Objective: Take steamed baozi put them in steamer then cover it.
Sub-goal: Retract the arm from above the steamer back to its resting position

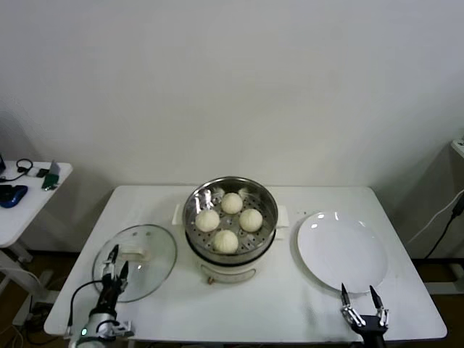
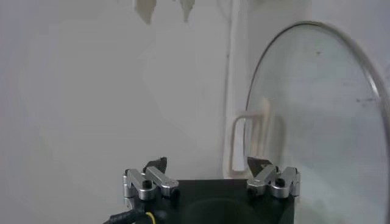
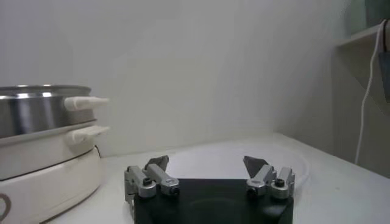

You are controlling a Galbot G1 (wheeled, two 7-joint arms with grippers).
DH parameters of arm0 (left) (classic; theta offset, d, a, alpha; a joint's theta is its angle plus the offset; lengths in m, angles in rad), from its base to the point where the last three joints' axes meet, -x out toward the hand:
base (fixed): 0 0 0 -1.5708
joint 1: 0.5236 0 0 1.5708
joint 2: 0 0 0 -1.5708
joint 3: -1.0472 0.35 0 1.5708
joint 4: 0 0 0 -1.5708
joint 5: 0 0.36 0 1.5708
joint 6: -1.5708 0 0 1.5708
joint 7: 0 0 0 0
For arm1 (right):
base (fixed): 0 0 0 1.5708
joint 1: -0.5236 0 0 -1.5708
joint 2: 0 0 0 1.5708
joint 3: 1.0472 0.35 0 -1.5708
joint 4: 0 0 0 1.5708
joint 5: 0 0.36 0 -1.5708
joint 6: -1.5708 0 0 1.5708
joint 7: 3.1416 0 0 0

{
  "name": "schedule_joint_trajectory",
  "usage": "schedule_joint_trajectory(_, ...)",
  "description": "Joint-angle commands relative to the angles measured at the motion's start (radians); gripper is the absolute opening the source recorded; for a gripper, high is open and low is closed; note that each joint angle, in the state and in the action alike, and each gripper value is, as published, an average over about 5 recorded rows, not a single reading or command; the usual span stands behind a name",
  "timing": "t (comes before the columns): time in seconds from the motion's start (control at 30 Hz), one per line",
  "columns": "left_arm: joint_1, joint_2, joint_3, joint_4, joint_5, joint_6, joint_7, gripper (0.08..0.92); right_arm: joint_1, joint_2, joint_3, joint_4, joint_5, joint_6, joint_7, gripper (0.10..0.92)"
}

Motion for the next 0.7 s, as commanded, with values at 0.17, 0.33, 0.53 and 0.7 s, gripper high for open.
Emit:
schedule_joint_trajectory(0.17, -0.100, 0.008, 0.002, 0.089, 0.065, 0.004, -0.004, 0.823, -0.007, 0.015, 0.004, -0.004, -0.011, 0.010, 0.009, 0.823)
schedule_joint_trajectory(0.33, -0.117, 0.007, 0.004, 0.115, 0.070, 0.001, -0.010, 0.823, -0.007, 0.018, 0.005, -0.005, -0.014, 0.012, 0.011, 0.823)
schedule_joint_trajectory(0.53, -0.128, 0.008, 0.002, 0.142, 0.071, -0.015, -0.019, 0.809, -0.003, 0.020, 0.004, -0.016, -0.020, 0.017, 0.014, 0.823)
schedule_joint_trajectory(0.7, -0.141, 0.007, 0.003, 0.175, 0.077, -0.027, -0.026, 0.697, -0.001, 0.027, 0.003, -0.014, -0.027, 0.017, 0.015, 0.823)
